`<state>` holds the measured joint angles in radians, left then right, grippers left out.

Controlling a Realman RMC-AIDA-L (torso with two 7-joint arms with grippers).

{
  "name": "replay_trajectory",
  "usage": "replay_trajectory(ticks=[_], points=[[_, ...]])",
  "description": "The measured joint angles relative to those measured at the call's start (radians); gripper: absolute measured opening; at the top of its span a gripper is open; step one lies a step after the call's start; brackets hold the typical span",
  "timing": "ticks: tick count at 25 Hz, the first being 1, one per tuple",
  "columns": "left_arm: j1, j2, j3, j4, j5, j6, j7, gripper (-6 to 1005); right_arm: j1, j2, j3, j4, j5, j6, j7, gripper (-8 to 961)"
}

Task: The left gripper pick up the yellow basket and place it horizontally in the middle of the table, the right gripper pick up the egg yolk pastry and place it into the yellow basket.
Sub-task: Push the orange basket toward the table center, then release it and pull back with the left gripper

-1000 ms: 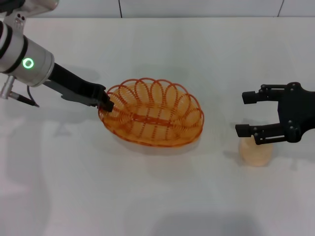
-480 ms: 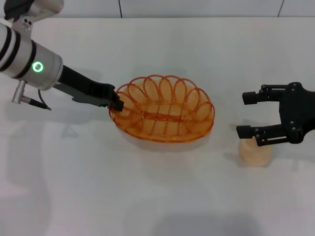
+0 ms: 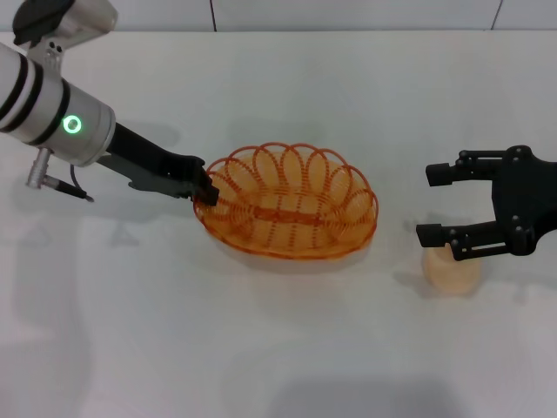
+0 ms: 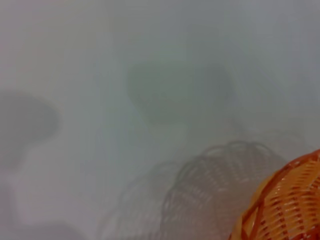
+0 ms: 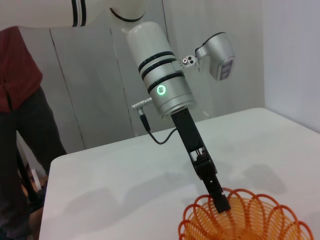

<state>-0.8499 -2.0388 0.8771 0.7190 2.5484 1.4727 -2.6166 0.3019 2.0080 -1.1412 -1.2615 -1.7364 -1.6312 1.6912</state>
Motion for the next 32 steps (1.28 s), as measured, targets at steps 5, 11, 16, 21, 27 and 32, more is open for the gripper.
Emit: replay_trajectory(ticks=[5, 11, 16, 21, 27, 32], points=[[-0.007, 0.001, 0.000, -0.035, 0.002, -0.019, -0.003, 109, 0.000, 0.000, 0.000, 0.000, 0.000, -0.001, 0.002, 798], [-0.012, 0.001, 0.000, -0.051, 0.008, -0.023, -0.005, 117, 0.000, 0.000, 0.000, 0.000, 0.000, -0.003, 0.002, 798], [-0.012, 0.001, 0.000, -0.052, 0.020, -0.024, -0.013, 124, 0.000, 0.000, 0.000, 0.000, 0.000, -0.007, 0.003, 797], [-0.012, 0.000, 0.000, -0.052, 0.030, -0.033, -0.019, 130, 0.000, 0.000, 0.000, 0.001, 0.000, -0.010, 0.002, 797], [-0.012, 0.000, 0.000, -0.062, 0.031, -0.038, -0.018, 138, 0.000, 0.001, 0.000, 0.001, 0.000, -0.011, -0.001, 796], [-0.011, 0.000, 0.000, -0.063, 0.031, -0.039, -0.014, 144, 0.000, 0.002, 0.000, 0.001, 0.000, -0.011, -0.002, 796]])
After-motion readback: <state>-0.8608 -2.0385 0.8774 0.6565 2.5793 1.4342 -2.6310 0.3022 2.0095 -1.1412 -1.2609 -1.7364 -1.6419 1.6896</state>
